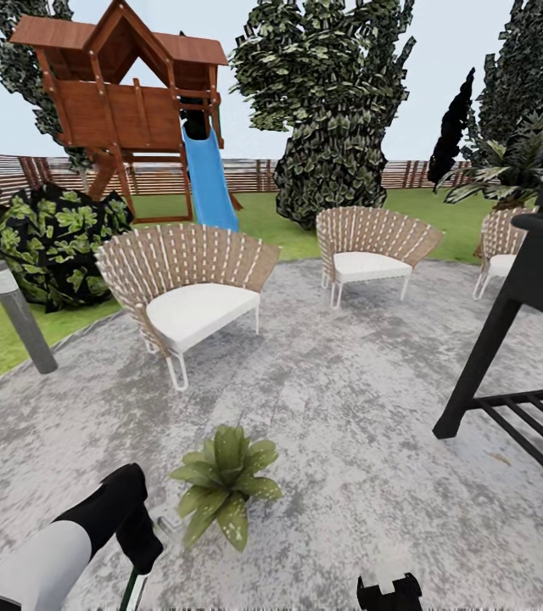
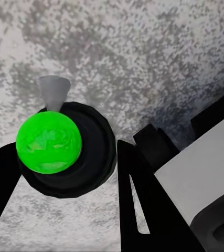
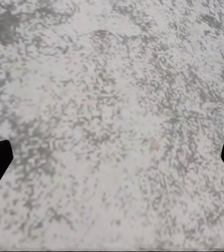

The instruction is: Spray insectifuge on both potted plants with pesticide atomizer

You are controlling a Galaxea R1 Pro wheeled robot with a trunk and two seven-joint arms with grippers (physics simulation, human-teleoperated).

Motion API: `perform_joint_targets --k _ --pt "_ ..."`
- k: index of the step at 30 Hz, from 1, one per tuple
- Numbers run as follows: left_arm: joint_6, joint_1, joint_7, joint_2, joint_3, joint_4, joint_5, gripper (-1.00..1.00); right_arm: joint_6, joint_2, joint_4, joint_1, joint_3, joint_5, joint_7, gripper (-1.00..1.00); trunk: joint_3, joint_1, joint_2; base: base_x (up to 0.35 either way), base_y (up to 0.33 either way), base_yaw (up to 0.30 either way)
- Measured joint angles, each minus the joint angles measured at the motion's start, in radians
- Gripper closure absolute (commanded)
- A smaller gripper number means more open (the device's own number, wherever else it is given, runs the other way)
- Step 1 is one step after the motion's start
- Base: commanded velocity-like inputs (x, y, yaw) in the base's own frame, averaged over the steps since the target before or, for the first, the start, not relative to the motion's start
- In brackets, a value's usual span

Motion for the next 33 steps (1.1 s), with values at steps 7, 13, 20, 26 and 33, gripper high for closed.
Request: perform_joint_targets --k 7,13,20,26,33 --pt "0.000 -0.001 0.000 0.000 0.000 -0.002 0.000 1.00 0.000 0.000 0.000 0.000 0.000 0.000 0.000 -1.00 0.000 -0.001 0.000 0.002 0.310 -0.091" --pt "0.001 -0.004 -0.001 -0.002 -0.003 -0.009 0.001 1.00 0.000 0.000 0.000 0.000 0.001 0.000 0.000 -1.00 0.000 0.000 0.000 0.086 0.110 -0.269" --pt "0.003 -0.019 -0.008 -0.012 -0.029 -0.014 0.004 1.00 0.000 -0.001 0.000 0.000 0.000 0.001 0.000 -1.00 0.000 0.000 0.000 0.002 0.002 -0.029" --pt "0.004 -0.061 -0.013 -0.014 -0.029 -0.015 0.006 1.00 0.001 -0.002 0.000 0.000 0.000 0.002 -0.001 -1.00 0.000 0.000 0.000 0.000 0.000 0.000" --pt "0.000 -0.068 -0.030 -0.012 -0.032 -0.011 0.002 1.00 0.001 -0.001 0.000 0.000 0.000 0.002 0.000 -1.00 0.000 0.000 0.000 0.000 0.000 0.000"
